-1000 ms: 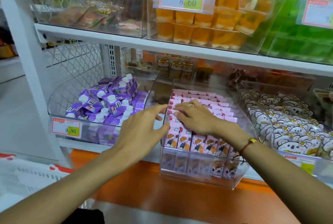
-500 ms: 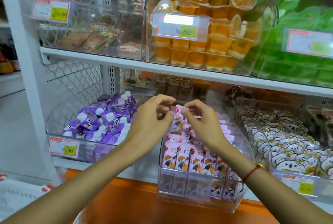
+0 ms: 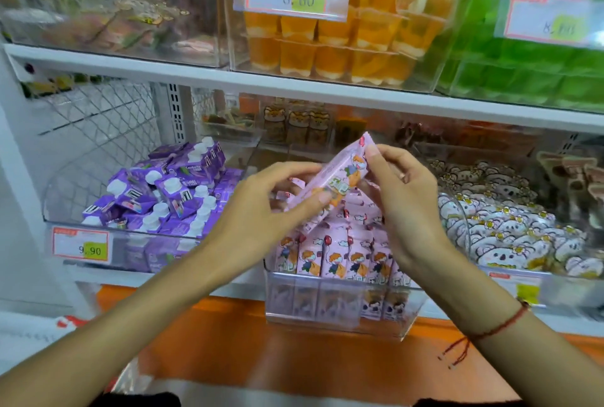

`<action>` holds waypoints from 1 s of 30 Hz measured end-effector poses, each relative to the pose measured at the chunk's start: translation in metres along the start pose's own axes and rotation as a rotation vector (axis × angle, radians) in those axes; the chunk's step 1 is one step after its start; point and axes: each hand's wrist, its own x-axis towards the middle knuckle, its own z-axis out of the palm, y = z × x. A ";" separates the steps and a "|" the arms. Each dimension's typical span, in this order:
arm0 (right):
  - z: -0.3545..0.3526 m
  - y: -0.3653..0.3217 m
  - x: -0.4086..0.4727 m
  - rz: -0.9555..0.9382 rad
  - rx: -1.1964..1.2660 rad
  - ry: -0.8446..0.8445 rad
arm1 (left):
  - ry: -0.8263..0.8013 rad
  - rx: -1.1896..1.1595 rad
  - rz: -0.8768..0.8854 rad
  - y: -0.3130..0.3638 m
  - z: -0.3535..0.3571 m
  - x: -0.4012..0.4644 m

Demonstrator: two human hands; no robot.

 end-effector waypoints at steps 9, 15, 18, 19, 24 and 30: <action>0.001 -0.004 -0.004 0.095 -0.118 -0.261 | 0.155 -0.092 0.038 -0.012 0.007 0.009; -0.002 -0.001 -0.006 0.083 -0.109 -0.269 | 0.087 0.015 0.004 -0.010 0.016 -0.002; -0.006 -0.001 -0.003 0.082 -0.118 -0.256 | 0.127 0.122 0.032 -0.007 0.019 -0.008; -0.008 -0.001 -0.002 0.087 -0.131 -0.277 | 0.140 0.131 0.041 -0.006 0.019 -0.009; -0.020 -0.003 0.003 0.126 -0.168 -0.493 | 0.131 0.108 -0.012 -0.008 0.018 -0.008; -0.019 0.002 0.002 0.021 -0.189 -0.349 | 0.120 0.128 0.037 -0.007 0.017 -0.009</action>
